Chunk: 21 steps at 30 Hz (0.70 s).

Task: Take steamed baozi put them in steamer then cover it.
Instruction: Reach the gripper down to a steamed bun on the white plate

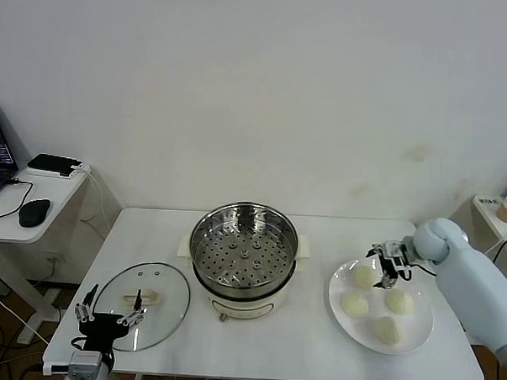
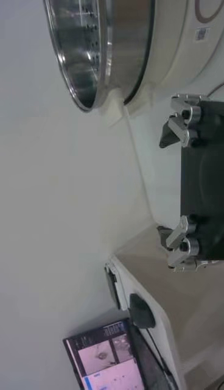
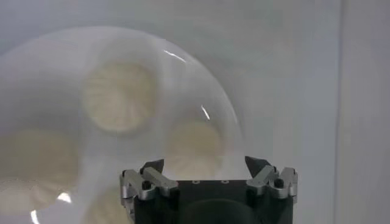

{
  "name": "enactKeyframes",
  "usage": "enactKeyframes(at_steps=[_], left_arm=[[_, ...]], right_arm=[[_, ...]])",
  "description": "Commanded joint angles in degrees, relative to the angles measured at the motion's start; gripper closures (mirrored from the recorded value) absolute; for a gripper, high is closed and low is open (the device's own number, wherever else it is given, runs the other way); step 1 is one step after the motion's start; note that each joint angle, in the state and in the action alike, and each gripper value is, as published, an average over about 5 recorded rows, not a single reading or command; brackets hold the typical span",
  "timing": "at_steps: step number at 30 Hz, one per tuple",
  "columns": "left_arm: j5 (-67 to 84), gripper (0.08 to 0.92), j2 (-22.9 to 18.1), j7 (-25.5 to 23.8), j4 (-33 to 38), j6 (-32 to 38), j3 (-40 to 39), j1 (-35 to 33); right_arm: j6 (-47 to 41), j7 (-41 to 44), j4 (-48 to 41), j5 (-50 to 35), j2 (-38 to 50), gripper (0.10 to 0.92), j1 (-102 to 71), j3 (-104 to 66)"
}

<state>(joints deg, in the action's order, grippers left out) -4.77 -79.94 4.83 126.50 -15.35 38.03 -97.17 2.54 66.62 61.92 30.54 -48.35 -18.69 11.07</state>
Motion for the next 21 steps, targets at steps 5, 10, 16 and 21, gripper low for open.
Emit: enactKeyframes(at_steps=[5,10,16,21], left_arm=[[-0.1,0.177,0.0,0.0,-0.2,-0.1,0.0,0.1],[0.0,0.177,0.1,0.0,-0.3,-0.1,0.1,0.2],[0.0,0.177,0.1,0.0,-0.3,0.0,0.2,0.3],[0.0,0.177,0.1,0.0,-0.2,0.0,0.3,0.3]], right_arm=[[-0.3,0.9,-3.7,1.4,-2.2,0.233,3.1,4.3],[-0.7,0.5,-3.7,1.4,-2.2,0.306,3.1,4.6],[-1.0,0.1,-4.0,1.6,-2.5,0.374,3.1,4.9],[-1.0,0.5,-3.6,1.2,-2.1,0.439,3.6,5.6]])
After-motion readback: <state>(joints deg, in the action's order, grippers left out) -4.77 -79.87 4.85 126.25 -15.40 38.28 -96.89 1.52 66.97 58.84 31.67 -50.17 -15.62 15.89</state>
